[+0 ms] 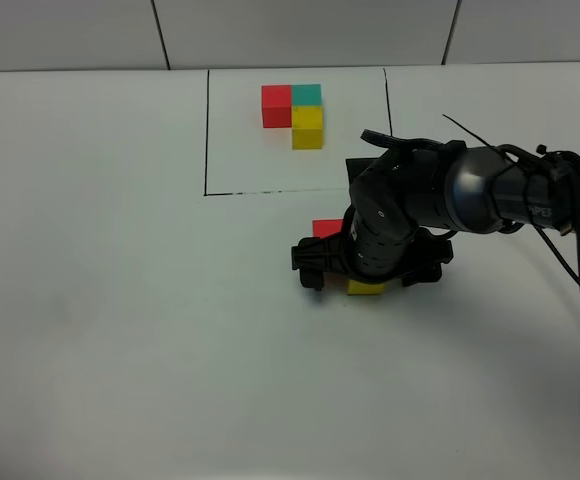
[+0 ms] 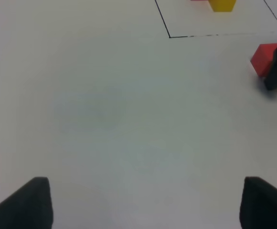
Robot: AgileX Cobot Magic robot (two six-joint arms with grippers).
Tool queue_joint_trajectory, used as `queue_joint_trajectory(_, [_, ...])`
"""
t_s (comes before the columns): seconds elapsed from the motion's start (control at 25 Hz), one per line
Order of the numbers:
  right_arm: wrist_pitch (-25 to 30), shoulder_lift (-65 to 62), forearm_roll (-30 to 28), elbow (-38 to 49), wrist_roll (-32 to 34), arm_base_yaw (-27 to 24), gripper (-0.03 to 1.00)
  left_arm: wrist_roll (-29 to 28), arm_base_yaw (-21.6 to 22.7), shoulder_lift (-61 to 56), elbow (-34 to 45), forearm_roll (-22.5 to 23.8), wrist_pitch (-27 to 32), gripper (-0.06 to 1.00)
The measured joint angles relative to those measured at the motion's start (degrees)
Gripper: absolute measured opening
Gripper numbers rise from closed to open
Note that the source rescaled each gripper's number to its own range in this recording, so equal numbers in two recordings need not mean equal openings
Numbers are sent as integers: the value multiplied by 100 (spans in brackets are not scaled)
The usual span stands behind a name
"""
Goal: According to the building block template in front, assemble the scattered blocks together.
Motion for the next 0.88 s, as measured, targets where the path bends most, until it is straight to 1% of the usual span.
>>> queue_joint_trajectory(0.2, [252, -297, 5, 0, -166, 0, 97, 0, 0, 0, 0, 0, 0, 70])
queue_joint_trajectory(0.44, [452, -841, 293, 0, -641, 0, 97, 0, 0, 0, 0, 0, 0, 70])
queue_joint_trajectory(0.56, [591, -1152, 253, 0, -775, -58, 97, 0, 0, 0, 0, 0, 0, 70])
queue_joint_trajectory(0.64, [725, -1312, 114, 0, -844, -219, 97, 0, 0, 0, 0, 0, 0, 70])
queue_joint_trajectory(0.72, [880, -1447, -26, 30, -978, -494, 97, 0, 0, 0, 0, 0, 0, 70])
queue_joint_trajectory(0.88, [987, -1660, -65, 274, -1586, -1206, 96, 0, 0, 0, 0, 0, 0, 70])
